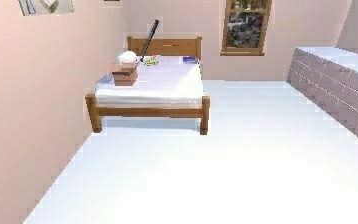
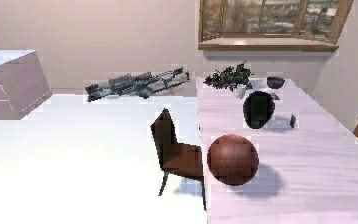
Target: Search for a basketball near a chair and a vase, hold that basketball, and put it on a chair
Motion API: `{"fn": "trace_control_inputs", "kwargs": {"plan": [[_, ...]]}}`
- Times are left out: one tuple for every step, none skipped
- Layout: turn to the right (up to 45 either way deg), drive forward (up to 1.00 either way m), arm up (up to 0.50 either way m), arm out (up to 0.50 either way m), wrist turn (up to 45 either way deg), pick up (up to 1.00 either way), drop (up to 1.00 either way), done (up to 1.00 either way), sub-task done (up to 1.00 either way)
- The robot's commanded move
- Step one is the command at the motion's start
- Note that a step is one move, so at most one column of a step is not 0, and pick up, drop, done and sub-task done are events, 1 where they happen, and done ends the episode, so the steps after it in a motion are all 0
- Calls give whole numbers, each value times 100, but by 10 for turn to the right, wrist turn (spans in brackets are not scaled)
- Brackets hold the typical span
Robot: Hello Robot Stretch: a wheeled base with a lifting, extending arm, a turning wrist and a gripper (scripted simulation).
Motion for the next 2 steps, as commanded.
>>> {"fn": "trace_control_inputs", "kwargs": {"plan": [[420,0,0,0,0,0,0,0,0],[0,5,0,0,0,0,0,0,0]]}}
